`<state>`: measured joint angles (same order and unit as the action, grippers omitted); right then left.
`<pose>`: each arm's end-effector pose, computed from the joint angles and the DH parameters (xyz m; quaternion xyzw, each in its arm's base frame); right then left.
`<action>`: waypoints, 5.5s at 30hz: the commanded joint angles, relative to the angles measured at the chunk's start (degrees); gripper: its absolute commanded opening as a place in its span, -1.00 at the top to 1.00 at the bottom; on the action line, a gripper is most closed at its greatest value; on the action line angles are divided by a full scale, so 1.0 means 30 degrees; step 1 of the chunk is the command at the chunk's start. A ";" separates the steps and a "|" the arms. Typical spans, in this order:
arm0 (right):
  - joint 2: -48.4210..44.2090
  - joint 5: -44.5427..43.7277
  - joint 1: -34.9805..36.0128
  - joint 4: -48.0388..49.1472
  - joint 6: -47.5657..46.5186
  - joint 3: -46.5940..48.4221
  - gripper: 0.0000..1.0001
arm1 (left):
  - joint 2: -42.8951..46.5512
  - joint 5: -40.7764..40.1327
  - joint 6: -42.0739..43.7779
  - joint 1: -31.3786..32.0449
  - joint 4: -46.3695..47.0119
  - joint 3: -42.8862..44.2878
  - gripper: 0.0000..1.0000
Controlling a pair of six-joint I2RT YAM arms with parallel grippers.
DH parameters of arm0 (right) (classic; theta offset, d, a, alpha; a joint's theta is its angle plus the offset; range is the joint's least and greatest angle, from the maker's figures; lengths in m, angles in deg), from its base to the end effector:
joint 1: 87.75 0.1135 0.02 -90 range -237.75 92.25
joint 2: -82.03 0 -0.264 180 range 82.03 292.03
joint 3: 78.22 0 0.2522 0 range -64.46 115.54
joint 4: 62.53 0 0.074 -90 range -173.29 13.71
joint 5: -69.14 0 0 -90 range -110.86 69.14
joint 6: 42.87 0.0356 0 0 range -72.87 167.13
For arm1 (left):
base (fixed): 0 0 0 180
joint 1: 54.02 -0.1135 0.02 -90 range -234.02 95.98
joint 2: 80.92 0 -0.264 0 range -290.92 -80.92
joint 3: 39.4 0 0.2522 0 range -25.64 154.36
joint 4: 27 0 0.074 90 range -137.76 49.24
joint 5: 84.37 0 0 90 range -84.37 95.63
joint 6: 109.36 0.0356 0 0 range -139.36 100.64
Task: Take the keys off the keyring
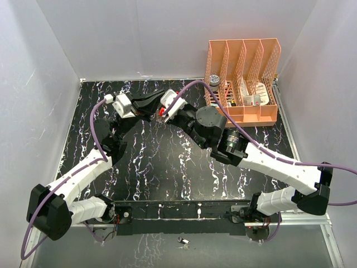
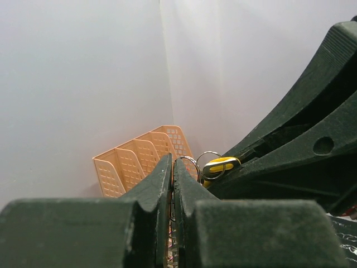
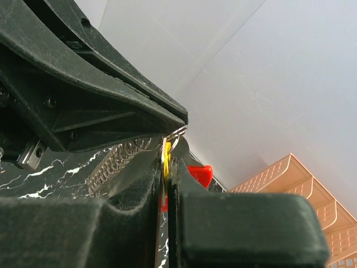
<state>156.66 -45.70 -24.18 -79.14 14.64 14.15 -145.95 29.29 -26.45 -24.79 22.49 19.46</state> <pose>0.1454 0.2589 0.4470 -0.4056 0.5714 0.0418 0.7122 0.1997 -0.1281 0.3989 0.2592 0.3444 -0.3573 0.8286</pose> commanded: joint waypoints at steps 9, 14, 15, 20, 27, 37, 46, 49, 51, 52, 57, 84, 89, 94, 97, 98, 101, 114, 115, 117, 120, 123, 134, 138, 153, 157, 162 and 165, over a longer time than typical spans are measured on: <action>0.0011 0.2838 0.0433 0.0605 0.1041 0.0091 1.00 | -0.0104 -0.3232 -0.0767 -0.0225 0.1381 0.0474 1.00; 0.0337 0.3323 0.0447 0.0541 0.1304 0.0091 1.00 | -0.0053 -0.3390 -0.0902 -0.0223 0.1185 0.0673 1.00; 0.0368 0.3456 0.0436 0.0541 0.1370 0.0104 1.00 | -0.0077 -0.3424 -0.0937 -0.0223 0.1181 0.0662 1.00; 0.0572 0.4185 0.0453 0.0414 0.1840 0.0135 1.00 | -0.0153 -0.4019 -0.1061 -0.0221 0.1199 0.0592 1.00; 0.0927 0.5188 0.0460 -0.0306 0.2523 0.0210 1.00 | -0.0151 -0.4354 -0.1253 -0.0237 0.0855 0.0875 1.00; 0.1200 0.6537 0.0460 -0.1071 0.3186 0.0120 1.00 | -0.0108 -0.4321 -0.1853 -0.0223 0.1017 0.0936 1.00; 0.1944 0.8035 0.0460 -0.1744 0.3715 0.0419 1.00 | -0.0148 -0.4137 -0.2316 -0.0207 0.1237 0.1138 1.00; 0.2092 0.8320 0.0475 -0.1748 0.3934 0.0320 1.00 | -0.0124 -0.4018 -0.2471 -0.0223 0.1388 0.1199 1.00; 0.2203 0.8304 0.0460 -0.1737 0.4003 0.0241 1.00 | -0.0115 -0.3866 -0.2697 -0.0221 0.1503 0.1212 1.00; 0.2206 0.8246 0.0460 -0.1711 0.3989 0.0214 1.00 | -0.0094 -0.3810 -0.2791 -0.0216 0.1554 0.1184 1.00; 0.2372 0.8372 0.0460 -0.1642 0.4025 0.0099 1.00 | 0.0039 -0.3854 -0.3077 -0.0223 0.1791 0.1024 1.00; 0.1051 0.5556 0.0460 -0.1991 0.3346 -0.0407 1.00 | 0.2143 -0.5979 -0.2562 -0.0233 0.0974 -0.0818 1.00; 0.0738 0.4694 0.0460 -0.2059 0.2940 -0.0344 1.00 | 0.2675 -0.6892 -0.2539 -0.0204 0.1466 -0.1437 0.92; 0.0399 0.4045 0.0458 -0.2335 0.2531 -0.0232 1.00 | 0.3239 -0.7207 -0.1362 -0.0216 0.0249 -0.1374 0.79; 0.0166 0.3854 0.0460 -0.2567 0.2403 -0.0120 1.00 | 0.3796 -0.7398 -0.0220 -0.0223 -0.1101 -0.1267 0.74; 0.0076 0.3754 0.0460 -0.2613 0.2307 -0.0109 1.00 | 0.3952 -0.7379 0.0126 -0.0219 -0.1514 -0.1177 0.72; -0.0238 0.3648 0.0460 -0.2703 0.2055 -0.0148 1.00 | 0.4297 -0.7096 0.1341 -0.0212 -0.2888 -0.0921 0.68; -0.0822 0.3415 0.0460 -0.2872 0.1194 0.0191 1.00 | 0.4185 -0.1817 0.2381 -0.0230 -0.6048 -0.0476 0.57; -0.0842 0.3417 0.0460 -0.2860 0.1203 0.0182 1.00 | 0.4111 -0.0957 0.2659 -0.0239 -0.6469 -0.0250 0.57; -0.0922 0.3413 0.0460 -0.2816 0.1217 0.0109 1.00 | 0.4044 0.0177 0.3243 -0.0245 -0.7202 0.0063 0.57; -0.1066 0.3423 0.0460 -0.2645 0.1262 -0.0032 1.00 | 0.4175 0.0443 0.3776 -0.0223 -0.7560 -0.0018 0.62; -0.1181 0.3395 0.0460 -0.2570 0.1281 -0.0178 1.00 | 0.4451 0.1324 0.4185 -0.0223 -0.8098 -0.0068 0.67; -0.1617 0.3224 0.0457 -0.2057 0.1303 -0.0650 1.00 | 0.6137 0.1204 0.3746 -0.0223 -1.0550 -0.0687 0.52; -0.1708 0.3240 0.0460 -0.1979 0.1309 -0.0757 1.00 | 0.6550 0.0965 0.3012 -0.0235 -1.0160 -0.1118 0.50; -0.2104 0.3187 0.0460 -0.1706 0.1383 -0.1042 1.00 | 0.5677 0.3675 0.1228 -0.0223 -0.8521 -0.1456 0.48; -0.2113 0.3211 0.0460 -0.1558 0.1369 -0.1166 1.00 | 0.5524 0.4432 0.0631 -0.0225 -0.7656 -0.1698 0.47; -0.2080 0.3191 0.0458 -0.1488 0.1383 -0.1161 1.00 | 0.5414 0.4957 0.0344 -0.0226 -0.7300 -0.1675 0.47; -0.2069 0.3181 0.0445 -0.1466 0.1353 -0.1196 1.00 | 0.5387 0.5061 0.0290 -0.0223 -0.7282 -0.1683 0.47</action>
<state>152.33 -35.69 -22.78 -88.63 18.73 10.65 -130.02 42.19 -24.46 -25.36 -2.61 14.45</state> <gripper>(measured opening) 0.034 0.262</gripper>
